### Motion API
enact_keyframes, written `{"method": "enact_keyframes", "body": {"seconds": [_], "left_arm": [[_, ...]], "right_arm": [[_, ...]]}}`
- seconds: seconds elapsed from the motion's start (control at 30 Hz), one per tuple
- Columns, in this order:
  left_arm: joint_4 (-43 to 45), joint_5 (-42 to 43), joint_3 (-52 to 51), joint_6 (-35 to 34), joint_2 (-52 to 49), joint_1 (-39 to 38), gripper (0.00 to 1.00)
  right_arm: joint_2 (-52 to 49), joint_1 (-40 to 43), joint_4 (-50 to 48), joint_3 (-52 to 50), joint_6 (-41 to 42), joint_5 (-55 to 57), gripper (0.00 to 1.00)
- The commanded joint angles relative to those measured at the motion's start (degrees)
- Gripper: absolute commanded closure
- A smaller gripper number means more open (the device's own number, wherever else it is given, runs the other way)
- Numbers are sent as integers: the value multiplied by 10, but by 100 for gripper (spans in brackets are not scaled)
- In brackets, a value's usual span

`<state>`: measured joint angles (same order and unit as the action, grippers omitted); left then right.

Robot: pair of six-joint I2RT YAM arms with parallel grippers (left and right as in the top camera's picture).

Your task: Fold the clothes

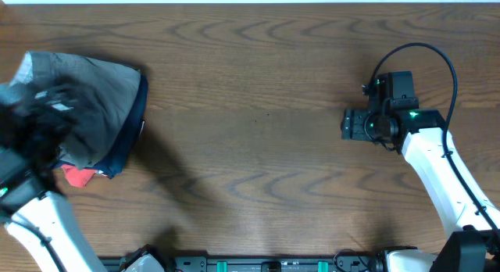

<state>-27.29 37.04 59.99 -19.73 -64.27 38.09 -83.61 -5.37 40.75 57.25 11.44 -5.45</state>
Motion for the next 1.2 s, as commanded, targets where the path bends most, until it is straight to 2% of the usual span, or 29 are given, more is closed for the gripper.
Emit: {"method": "enact_keyframes", "body": {"seconds": [0.0, 0.1, 0.2, 0.37, 0.5, 0.67, 0.9, 1.17], "left_arm": [[-25, -80, 9, 47, -19, -88, 2], [-37, -169, 9, 47, -23, -137, 2], [-31, -220, 9, 47, -16, -160, 2], [-17, -222, 10, 47, 10, -160, 2], [10, -182, 11, 47, 33, -160, 2], [26, -205, 11, 53, 7, -157, 2], [45, -283, 11, 52, -100, -81, 2], [51, -285, 11, -26, -232, 23, 2]], "right_arm": [[4, 5, -9, 5, -1, -63, 15], [4, 5, 2, 5, -2, -64, 14], [4, 5, 15, 5, -4, -59, 13], [4, 5, 19, 5, -4, -38, 13], [4, 5, 17, 5, -4, -38, 13], [4, 5, 19, 5, -4, -38, 14], [4, 5, 48, 5, -4, -38, 14], [4, 5, 63, 5, -4, -38, 14]]}}
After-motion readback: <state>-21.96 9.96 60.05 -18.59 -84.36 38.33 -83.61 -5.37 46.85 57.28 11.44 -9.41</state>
